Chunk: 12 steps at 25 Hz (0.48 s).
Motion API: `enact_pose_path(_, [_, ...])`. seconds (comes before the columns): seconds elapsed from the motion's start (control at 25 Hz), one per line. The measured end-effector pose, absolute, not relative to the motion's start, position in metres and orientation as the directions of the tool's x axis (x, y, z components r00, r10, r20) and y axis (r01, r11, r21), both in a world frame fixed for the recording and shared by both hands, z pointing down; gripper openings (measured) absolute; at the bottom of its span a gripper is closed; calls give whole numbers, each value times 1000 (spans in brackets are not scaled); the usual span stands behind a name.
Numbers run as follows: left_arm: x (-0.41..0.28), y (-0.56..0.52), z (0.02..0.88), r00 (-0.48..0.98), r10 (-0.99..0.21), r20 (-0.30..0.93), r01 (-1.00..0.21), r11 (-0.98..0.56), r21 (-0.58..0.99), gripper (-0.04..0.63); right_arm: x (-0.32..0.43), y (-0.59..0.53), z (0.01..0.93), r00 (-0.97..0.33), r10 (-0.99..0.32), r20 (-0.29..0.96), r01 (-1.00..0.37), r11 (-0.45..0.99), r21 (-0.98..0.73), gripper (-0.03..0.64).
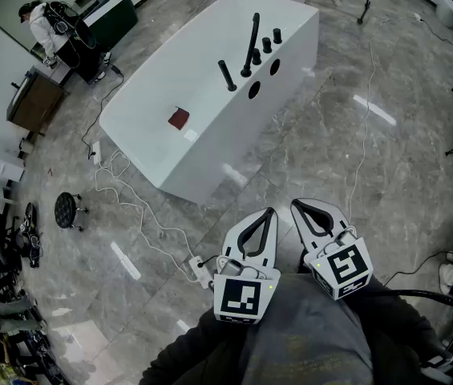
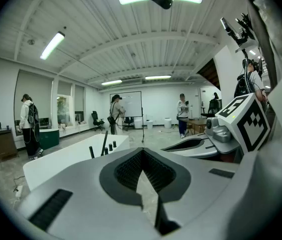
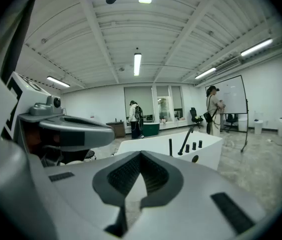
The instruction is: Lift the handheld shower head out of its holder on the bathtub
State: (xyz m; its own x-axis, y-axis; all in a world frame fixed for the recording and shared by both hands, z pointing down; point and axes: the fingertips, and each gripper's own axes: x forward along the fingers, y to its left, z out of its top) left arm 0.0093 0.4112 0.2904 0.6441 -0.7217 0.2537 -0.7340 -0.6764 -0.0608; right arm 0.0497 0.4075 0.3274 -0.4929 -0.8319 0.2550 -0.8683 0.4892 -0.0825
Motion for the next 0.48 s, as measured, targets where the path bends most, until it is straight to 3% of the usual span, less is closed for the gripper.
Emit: enact_pose_path(0.48, [41, 413, 291, 649, -713, 266, -729, -682, -50, 3, 82, 408, 327, -496, -834, 241, -868, 485, -108, 3])
